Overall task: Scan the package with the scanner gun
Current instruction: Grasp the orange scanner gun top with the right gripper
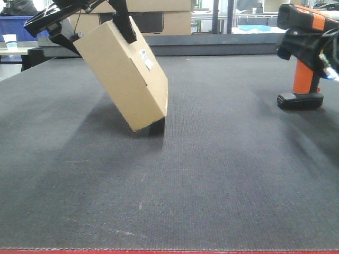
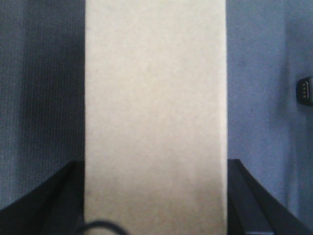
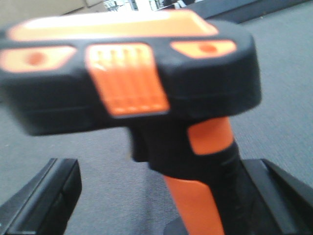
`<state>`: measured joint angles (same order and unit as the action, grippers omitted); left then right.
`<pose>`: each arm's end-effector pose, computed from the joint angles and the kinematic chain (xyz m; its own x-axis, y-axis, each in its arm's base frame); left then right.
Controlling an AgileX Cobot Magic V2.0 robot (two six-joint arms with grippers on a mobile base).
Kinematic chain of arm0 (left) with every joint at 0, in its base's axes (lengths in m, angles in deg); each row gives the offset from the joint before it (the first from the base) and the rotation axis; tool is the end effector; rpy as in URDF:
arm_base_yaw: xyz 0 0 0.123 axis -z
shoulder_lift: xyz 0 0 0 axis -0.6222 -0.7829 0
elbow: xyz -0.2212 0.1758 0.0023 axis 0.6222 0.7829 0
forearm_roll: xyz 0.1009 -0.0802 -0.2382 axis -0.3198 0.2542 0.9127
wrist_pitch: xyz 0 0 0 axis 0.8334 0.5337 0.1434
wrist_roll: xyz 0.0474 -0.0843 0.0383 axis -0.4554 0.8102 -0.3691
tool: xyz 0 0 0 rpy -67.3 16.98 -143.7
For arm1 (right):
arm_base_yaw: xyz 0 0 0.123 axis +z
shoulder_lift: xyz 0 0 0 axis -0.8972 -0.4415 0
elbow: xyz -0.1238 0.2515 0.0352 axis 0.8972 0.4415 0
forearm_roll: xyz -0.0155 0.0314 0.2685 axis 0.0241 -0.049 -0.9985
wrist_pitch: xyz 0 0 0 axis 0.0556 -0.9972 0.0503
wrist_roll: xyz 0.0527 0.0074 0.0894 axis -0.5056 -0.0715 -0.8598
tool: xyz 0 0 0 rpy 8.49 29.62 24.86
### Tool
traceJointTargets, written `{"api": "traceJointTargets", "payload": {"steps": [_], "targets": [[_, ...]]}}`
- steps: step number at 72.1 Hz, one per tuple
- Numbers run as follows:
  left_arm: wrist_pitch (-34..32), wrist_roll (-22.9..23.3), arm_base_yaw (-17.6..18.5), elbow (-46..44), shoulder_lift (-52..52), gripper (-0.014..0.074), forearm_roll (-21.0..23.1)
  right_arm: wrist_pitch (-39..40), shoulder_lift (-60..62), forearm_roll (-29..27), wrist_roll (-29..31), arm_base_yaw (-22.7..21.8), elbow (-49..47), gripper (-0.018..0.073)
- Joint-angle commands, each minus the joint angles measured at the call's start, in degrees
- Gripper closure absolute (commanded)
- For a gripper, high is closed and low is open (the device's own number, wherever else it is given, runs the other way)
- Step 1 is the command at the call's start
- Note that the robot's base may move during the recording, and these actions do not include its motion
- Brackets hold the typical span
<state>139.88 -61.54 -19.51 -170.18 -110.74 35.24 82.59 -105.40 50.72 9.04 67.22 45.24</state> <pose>0.3995 -0.1589 0.2915 -0.8922 -0.1872 -0.4109 -0.0036 0.9129 -0.4082 0.3718 -0.0005 0.1530 -0.0694 0.3565 -0.9317 0.1962 0.9206 0.3377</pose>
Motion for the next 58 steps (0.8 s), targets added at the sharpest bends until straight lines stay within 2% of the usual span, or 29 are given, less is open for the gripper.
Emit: {"api": "traceJointTargets", "payload": {"steps": [1, 19, 31, 39, 58], "targets": [[-0.24, 0.09, 0.2, -0.06, 0.8, 0.0707, 0.61, 2.82, -0.78, -0.78, 0.04, -0.03, -0.58, 0.0008], [-0.24, 0.09, 0.2, -0.06, 0.8, 0.0707, 0.61, 3.93, -1.05, -0.78, 1.6, -1.7, -0.58, 0.0008], [-0.24, 0.09, 0.2, -0.06, 0.8, 0.0707, 0.61, 4.44, -1.05, 2.11, 1.6, -3.42, -0.58, 0.0008], [-0.24, 0.09, 0.2, -0.06, 0.8, 0.0707, 0.5, 4.08, -1.05, 4.08, 1.6, -3.63, -0.58, 0.0008], [-0.02, 0.09, 0.2, -0.06, 0.8, 0.0707, 0.5, 3.13, -1.05, 4.6, 2.74, -3.63, -3.29, 0.0008]]}}
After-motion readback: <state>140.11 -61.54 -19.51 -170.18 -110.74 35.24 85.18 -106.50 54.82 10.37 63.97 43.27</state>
